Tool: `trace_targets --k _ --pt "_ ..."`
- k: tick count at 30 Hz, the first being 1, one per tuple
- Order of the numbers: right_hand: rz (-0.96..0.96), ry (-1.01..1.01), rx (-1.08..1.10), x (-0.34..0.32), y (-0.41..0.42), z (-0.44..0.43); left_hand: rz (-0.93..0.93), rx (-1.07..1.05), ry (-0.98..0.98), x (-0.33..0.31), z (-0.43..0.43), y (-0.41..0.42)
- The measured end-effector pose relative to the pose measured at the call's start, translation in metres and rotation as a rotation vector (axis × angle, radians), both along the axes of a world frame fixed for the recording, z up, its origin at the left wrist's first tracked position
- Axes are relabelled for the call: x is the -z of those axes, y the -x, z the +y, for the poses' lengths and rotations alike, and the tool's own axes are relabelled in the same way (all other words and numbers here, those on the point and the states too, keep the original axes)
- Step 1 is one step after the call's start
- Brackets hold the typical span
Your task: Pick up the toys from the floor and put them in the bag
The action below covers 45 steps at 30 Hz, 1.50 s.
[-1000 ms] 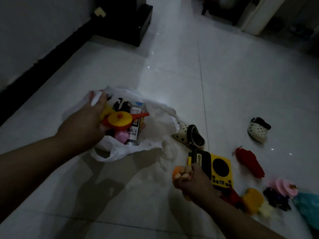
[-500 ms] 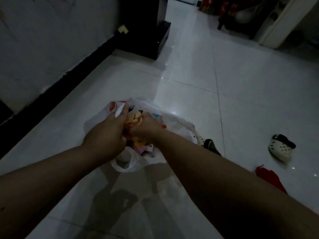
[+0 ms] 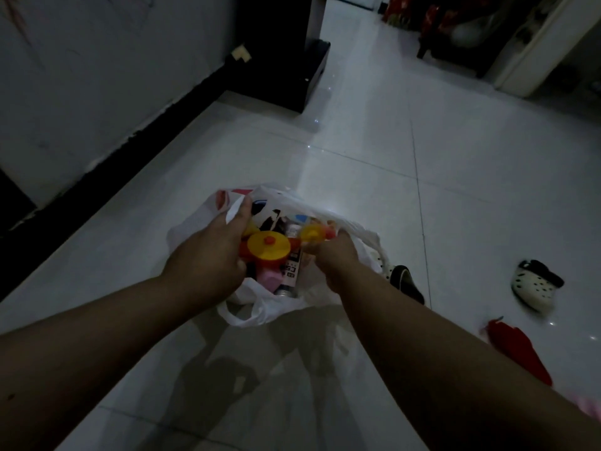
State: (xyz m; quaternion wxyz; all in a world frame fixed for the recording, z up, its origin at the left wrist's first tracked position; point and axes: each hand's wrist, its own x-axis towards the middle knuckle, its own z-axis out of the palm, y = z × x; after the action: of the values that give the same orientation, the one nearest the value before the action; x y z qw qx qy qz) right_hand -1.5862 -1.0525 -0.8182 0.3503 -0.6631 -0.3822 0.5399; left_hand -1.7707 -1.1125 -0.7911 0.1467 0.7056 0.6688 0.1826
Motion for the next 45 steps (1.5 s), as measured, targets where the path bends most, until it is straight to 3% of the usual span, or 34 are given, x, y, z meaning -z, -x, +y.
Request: trace_targets --k 9,13,18,25,31,35,41,45 --pt "-0.248 -0.136 -0.103 0.009 -0.013 -0.01 -0.007 -0.004 0.006 0.0 0.001 -0.003" --pt "-0.255 -0.036 -0.291 0.004 -0.03 -0.028 -0.01 -0.006 0.006 0.001 0.002 -0.003" --pt "-0.636 0.005 -0.52 0.016 -0.089 -0.102 -0.015 -0.016 -0.002 0.001 0.002 -0.004" --pt "-1.024 0.224 -0.359 0.052 -0.203 -0.149 0.013 -0.003 -0.02 0.005 0.006 -0.005" --pt "-0.959 0.474 -0.297 0.092 -0.204 -0.106 0.029 0.011 0.015 -0.001 0.004 -0.011" --pt "-0.865 0.398 -0.232 0.099 -0.204 -0.103 0.038 0.024 -0.002 -0.002 0.001 -0.013" --pt "-0.933 0.252 -0.616 0.082 -0.156 -0.152 0.05 0.015 0.024 -0.005 0.001 -0.014" --pt "-0.892 0.3 -0.892 0.078 -0.122 -0.18 0.062 0.002 0.028 -0.008 -0.001 -0.017"
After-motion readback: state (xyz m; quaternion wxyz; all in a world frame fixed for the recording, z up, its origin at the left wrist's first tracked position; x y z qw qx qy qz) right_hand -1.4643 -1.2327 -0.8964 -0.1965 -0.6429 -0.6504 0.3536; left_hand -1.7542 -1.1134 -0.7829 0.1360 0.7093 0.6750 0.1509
